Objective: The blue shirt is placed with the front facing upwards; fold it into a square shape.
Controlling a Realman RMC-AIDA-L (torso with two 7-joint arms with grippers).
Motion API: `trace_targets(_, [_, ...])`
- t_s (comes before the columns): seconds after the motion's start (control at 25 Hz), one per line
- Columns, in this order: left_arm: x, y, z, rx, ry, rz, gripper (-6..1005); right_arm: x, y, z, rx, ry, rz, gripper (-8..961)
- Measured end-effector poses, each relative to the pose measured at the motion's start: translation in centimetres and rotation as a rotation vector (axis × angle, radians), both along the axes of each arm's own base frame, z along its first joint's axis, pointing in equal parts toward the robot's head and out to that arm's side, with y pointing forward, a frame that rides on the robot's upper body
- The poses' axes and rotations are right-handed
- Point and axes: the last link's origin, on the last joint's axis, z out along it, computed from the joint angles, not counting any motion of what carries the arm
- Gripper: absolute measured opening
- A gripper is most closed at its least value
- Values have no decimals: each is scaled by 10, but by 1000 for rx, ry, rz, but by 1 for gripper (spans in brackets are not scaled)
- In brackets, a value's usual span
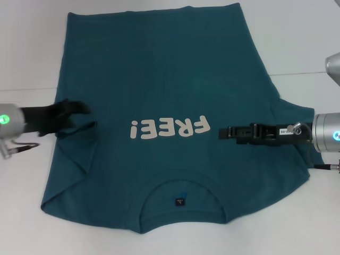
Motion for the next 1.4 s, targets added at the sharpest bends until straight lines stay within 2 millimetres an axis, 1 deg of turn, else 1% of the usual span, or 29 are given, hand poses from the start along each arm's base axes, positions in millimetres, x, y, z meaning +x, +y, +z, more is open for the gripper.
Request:
trace_targets(0.12, [-16,-5,8,35,-11,62,633,0,0,0,1,-1,0,769])
trace_targets(0.2, [-22,-8,10,44,-13,82,633,0,0,0,1,-1,0,768])
trace_targets(0.36, [-27,-15,6,16,-1,79,632,0,0,0,2,0,1,768])
trace_targets(0.52, [-29,-19,4,4,13,68,632,-1,1,1,2,-1,11,767])
trace_targets(0.92, [-29,-20,1,-4,25,63,632,0,1,1,10,-4,15,765])
trace_targets(1.24, [-27,-23,-8,-21,25,55,633,-1,1,0,11,-1,17,764])
trace_targets(1.4, [-22,-25,-14,-43,18,25,633,-1,0,-1,10,-1,18,763])
